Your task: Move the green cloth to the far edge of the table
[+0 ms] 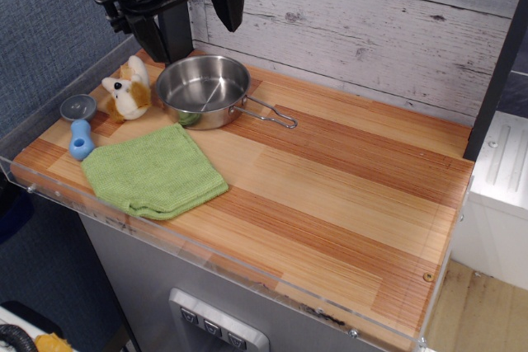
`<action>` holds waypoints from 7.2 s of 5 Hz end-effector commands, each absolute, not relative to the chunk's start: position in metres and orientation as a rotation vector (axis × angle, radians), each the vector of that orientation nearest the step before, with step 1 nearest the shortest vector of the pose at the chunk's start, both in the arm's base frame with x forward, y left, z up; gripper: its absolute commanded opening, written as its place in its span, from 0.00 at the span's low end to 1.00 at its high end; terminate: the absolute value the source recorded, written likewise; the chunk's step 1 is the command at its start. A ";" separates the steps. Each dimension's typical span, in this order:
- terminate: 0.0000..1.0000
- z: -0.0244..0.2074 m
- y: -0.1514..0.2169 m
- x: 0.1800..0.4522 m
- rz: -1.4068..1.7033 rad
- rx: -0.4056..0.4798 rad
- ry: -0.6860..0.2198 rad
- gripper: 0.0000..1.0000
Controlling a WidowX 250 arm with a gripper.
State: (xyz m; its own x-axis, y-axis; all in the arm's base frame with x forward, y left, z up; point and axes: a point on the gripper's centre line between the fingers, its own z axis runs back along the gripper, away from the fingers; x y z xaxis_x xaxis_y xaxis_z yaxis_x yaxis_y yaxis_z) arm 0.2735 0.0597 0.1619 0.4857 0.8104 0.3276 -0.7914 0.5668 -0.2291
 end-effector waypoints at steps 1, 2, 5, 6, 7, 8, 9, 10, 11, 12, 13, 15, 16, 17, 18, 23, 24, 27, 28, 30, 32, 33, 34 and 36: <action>0.00 0.162 0.060 0.274 0.975 -0.049 -0.425 1.00; 0.00 0.152 0.073 0.257 0.985 -0.052 -0.427 1.00; 0.00 0.106 0.106 0.238 0.984 0.006 -0.346 1.00; 0.00 0.086 0.112 0.242 0.973 0.035 -0.322 1.00; 0.00 0.071 0.112 0.251 0.987 0.030 -0.298 1.00; 0.00 0.056 0.112 0.252 0.972 0.060 -0.283 1.00; 0.00 0.042 0.109 0.250 0.960 0.072 -0.253 1.00; 0.00 0.034 0.107 0.254 0.961 0.073 -0.245 1.00; 0.00 0.025 0.104 0.254 0.960 0.077 -0.219 1.00; 0.00 0.015 0.100 0.252 0.949 0.088 -0.191 1.00; 0.00 0.010 0.094 0.254 0.945 0.089 -0.178 1.00; 0.00 0.017 0.062 0.272 0.852 0.064 -0.211 1.00; 0.00 0.020 0.038 0.275 0.796 0.054 -0.219 1.00; 0.00 0.022 0.013 0.273 0.740 0.042 -0.220 1.00; 0.00 0.021 -0.014 0.267 0.688 0.029 -0.214 1.00; 0.00 0.024 -0.079 0.331 0.637 -0.041 -0.251 1.00; 0.00 0.018 -0.081 0.348 0.661 -0.059 -0.247 1.00; 0.00 0.029 -0.076 0.385 0.714 -0.089 -0.276 1.00; 0.00 0.040 -0.078 0.379 0.720 -0.091 -0.271 1.00; 0.00 0.067 -0.078 0.384 0.731 -0.127 -0.295 1.00; 0.00 0.108 -0.072 0.389 0.773 -0.161 -0.373 1.00; 0.00 0.131 -0.072 0.382 0.786 -0.170 -0.397 1.00; 0.00 0.154 -0.072 0.373 0.797 -0.183 -0.414 1.00; 0.00 0.179 -0.073 0.359 0.810 -0.219 -0.420 1.00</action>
State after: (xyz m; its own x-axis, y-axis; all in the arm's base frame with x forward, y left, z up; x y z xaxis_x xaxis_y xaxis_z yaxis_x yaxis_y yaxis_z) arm 0.3650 -0.0721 0.1619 0.6199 0.7414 0.2570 -0.6739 0.6708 -0.3097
